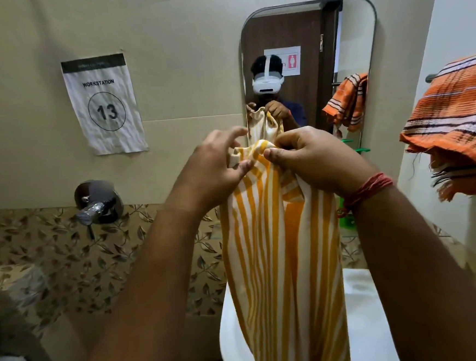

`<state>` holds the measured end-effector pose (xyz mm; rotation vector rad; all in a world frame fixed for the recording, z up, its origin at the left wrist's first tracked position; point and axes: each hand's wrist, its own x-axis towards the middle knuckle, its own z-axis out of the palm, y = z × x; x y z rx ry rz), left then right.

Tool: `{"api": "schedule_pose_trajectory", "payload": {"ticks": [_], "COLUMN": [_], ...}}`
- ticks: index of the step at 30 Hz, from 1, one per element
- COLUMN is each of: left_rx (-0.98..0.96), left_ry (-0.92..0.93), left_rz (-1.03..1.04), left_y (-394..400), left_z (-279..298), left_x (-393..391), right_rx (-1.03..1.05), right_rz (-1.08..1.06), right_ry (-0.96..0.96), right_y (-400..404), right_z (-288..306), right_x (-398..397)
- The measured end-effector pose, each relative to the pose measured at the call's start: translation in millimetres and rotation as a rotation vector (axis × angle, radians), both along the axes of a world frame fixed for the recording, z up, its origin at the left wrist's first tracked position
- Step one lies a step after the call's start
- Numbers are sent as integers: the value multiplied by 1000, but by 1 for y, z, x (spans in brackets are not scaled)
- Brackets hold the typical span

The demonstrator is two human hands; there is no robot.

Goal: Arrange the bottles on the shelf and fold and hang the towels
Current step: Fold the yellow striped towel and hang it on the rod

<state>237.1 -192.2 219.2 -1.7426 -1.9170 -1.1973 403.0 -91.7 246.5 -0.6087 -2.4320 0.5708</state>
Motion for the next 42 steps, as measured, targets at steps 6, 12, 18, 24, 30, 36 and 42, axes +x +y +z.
{"api": "schedule_pose_trajectory", "payload": {"ticks": [6,12,18,24,30,36,42], "left_rx": [-325,-170,89,379,702,518,-170], "left_ry": [53,-324,-817,-984,-976,-704,-184], "left_rz": [63,-196,-409,-256,16,162,-424], "left_y": [-2,2,-2,-1,5,7,18], "left_z": [4,7,14,23,36,12,6], "left_x": [6,5,-2,-10,-49,-57,2], "right_rx": [47,106,17,-238,-283,-219,7], "right_rz": [2,-5,61,207,228,140,114], "right_ry": [-57,-43,49,186,115,185,105], "right_y": [1,2,7,12,25,27,13], "right_z": [-5,-5,-1,-3,-7,-4,-2], "right_x": [-7,-7,-1,7,22,29,-10]}}
